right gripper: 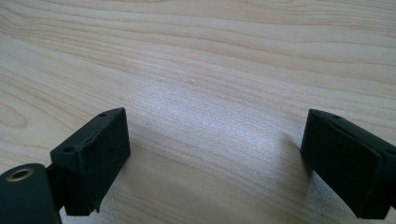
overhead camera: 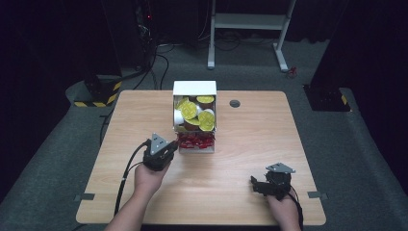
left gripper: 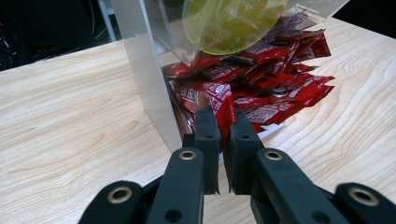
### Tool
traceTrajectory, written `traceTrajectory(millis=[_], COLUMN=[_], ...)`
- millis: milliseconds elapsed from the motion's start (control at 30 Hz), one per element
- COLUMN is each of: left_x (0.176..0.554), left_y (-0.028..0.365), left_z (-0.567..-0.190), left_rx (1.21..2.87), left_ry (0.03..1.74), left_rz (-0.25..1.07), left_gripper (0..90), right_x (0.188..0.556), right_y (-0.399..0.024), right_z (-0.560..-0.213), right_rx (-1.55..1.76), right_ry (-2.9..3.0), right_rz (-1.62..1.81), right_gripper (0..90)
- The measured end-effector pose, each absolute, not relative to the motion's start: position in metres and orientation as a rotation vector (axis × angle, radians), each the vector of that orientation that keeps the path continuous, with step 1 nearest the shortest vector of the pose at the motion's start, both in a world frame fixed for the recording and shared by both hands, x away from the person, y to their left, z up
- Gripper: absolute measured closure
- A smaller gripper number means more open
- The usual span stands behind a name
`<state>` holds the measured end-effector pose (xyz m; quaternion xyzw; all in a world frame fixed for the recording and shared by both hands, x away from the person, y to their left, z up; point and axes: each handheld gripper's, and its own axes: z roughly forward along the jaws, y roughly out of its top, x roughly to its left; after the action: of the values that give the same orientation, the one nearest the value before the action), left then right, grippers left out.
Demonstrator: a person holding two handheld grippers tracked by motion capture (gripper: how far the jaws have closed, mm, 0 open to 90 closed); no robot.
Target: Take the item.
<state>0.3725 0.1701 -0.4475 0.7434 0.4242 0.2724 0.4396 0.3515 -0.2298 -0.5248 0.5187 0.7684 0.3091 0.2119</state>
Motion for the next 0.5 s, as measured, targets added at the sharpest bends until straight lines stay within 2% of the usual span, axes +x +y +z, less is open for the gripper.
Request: traceTrajectory(millis=[133, 167, 200, 267, 333, 433, 500], left_x=[0.3728, 0.3725, 0.3724, 0.3728, 0.3740, 0.3771, 0.3787], left_y=[0.1702, 0.1696, 0.1691, 0.1678, 0.1672, 0.1650, 0.1634], left_z=[-0.4469, -0.4467, -0.4464, -0.4455, -0.4442, -0.4424, -0.4417], left_rx=[1.839, 1.841, 1.842, 1.835, 1.831, 1.840, 1.845], left_ry=[1.057, 1.053, 1.052, 1.056, 1.056, 1.051, 1.049], left_rz=[0.664, 0.670, 0.680, 0.706, 0.720, 0.718, 0.708], left_gripper=[81.2, 76.0, 76.0, 65.4, 61.5, 61.9, 67.0], right_x=[0.3516, 0.3515, 0.3515, 0.3516, 0.3514, 0.3515, 0.3513], right_y=[-0.2298, -0.2297, -0.2297, -0.2298, -0.2297, -0.2303, -0.2299], right_z=[-0.5248, -0.5248, -0.5248, -0.5248, -0.5248, -0.5247, -0.5247], right_rx=[1.439, 1.443, 1.443, 1.439, 1.443, 1.431, 1.437], right_ry=[2.133, 2.133, 2.133, 2.133, 2.132, 2.140, 2.137], right_rz=[0.860, 0.860, 0.860, 0.860, 0.860, 0.857, 0.860], right_gripper=[8.0, 8.0, 8.0, 8.0, 8.0, 8.0, 8.0])
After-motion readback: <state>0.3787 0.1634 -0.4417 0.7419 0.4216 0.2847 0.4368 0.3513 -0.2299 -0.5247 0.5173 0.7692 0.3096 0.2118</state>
